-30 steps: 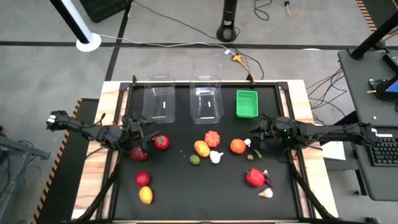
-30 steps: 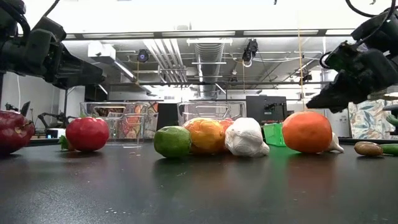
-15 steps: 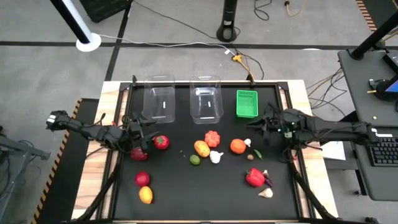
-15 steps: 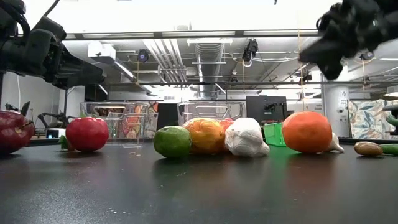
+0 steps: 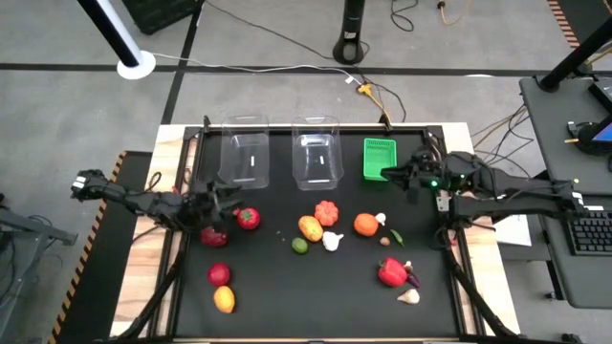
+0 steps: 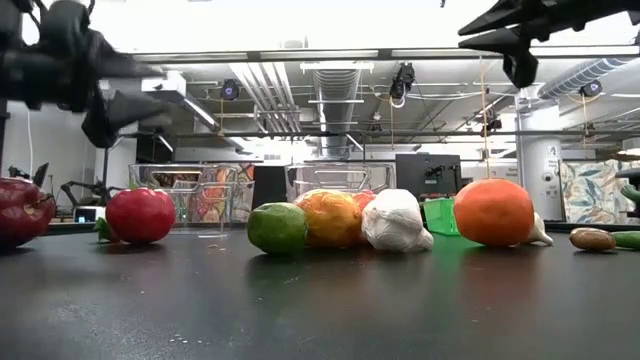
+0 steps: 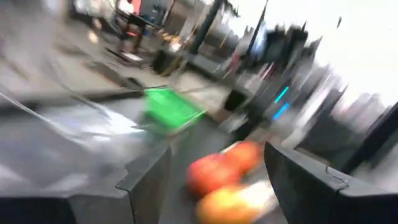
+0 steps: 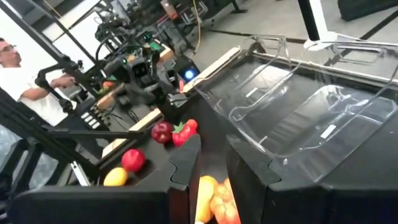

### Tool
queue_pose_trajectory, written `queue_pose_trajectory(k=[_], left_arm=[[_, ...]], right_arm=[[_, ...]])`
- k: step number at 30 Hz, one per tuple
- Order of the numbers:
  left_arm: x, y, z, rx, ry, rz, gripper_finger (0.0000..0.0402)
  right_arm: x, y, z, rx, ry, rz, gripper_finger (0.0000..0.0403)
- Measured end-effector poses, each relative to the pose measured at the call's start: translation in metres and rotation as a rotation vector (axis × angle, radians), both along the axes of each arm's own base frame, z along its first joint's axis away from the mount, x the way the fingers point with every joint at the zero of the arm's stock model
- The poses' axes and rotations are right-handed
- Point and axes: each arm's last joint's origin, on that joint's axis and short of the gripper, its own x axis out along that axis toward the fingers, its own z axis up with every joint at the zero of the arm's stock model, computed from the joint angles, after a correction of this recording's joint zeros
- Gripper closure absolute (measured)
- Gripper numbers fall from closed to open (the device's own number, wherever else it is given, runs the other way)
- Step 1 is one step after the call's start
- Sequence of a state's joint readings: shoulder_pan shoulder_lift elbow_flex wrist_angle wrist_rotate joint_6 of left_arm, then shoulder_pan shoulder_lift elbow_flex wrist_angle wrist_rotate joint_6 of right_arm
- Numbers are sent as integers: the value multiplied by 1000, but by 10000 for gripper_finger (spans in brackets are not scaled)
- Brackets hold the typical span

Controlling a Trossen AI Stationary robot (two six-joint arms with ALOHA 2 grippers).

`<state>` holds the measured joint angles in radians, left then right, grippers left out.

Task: Sort produce into baskets
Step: Put the apple into the left transparent bin

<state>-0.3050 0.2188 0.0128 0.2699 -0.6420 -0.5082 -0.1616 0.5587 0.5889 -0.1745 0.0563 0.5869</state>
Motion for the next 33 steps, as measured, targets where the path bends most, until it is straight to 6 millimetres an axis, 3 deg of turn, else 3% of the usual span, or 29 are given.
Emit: queue_pose_trajectory(k=[4,8,14,17,26,29,33], left_arm=[[-2,1,15,-357,-263,-43,161],[-3,2,18,-403,-319,-14,161],[-4,-3,44,-352,-324,-220,161],[-2,-5,65,-353,-157,-255,161],[-17,-12,94,-626,772,-332,161],[-15,-15,105,-604,905,-376,161],[-9,-17,121,-504,950,-416,161]], right_arm=[[10,-2,3,-24,31,6,335],[20,-4,-2,-27,80,-14,335],[34,-6,-14,-14,152,-13,335],[40,-7,-20,2,187,-16,335],[47,-9,-27,19,226,-19,335],[47,-8,-27,18,224,-19,335],[47,-8,-27,8,227,-15,335]])
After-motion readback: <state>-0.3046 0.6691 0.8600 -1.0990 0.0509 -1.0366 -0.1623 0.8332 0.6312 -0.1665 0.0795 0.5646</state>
